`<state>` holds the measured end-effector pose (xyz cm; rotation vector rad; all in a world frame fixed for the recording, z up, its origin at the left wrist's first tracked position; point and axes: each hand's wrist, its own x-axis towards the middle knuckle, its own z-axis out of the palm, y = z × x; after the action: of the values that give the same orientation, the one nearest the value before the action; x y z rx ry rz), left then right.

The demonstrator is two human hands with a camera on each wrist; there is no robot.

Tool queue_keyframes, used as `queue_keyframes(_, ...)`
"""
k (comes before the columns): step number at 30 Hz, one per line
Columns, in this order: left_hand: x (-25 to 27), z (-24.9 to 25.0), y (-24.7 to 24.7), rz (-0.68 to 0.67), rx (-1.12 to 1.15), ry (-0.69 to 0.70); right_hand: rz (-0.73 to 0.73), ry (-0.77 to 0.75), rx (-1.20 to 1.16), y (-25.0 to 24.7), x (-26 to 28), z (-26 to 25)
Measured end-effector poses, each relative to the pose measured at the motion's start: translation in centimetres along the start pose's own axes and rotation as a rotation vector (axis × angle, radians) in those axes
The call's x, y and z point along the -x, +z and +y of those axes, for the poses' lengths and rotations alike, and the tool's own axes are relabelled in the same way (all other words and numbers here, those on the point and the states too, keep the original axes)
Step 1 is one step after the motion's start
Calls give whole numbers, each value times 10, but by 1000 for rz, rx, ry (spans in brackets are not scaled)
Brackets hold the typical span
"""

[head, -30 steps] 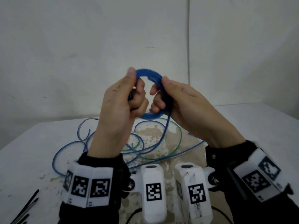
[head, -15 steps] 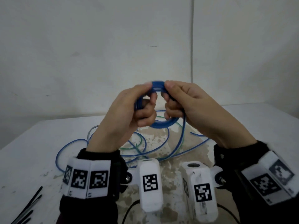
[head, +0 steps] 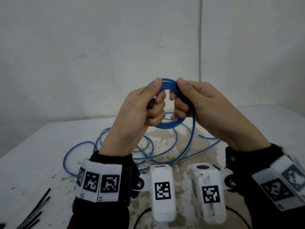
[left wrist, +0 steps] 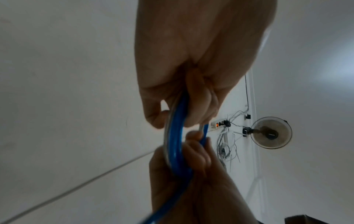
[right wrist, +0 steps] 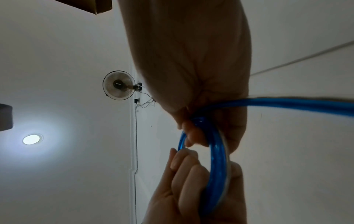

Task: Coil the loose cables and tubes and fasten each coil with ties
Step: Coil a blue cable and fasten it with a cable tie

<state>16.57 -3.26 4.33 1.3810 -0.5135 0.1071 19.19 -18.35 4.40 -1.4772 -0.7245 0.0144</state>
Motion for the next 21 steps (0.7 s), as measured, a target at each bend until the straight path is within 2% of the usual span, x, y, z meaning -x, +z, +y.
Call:
queue_keyframes(3, -1, 1, 0, 39, 37, 33, 2, -24, 24, -2, -1, 0)
queue_keyframes(7, 3, -1, -8, -80, -71, -112, -62, -30, 159, -3, 0, 1)
queue_keyframes(10, 2, -1, -9, -11, -71, -30, -51, -8, 43, 2, -1, 4)
queue_keyframes(13, -2, 0, -7, 80, 41, 50, -16, 25, -112, 4, -4, 5)
queue_keyframes(17, 0, -3, -5, 22, -22, -79, -19, 23, 16, 2, -2, 3)
queue_keyframes(21, 0, -3, 0, 71, -17, 39, -19, -10, -7, 1, -1, 1)
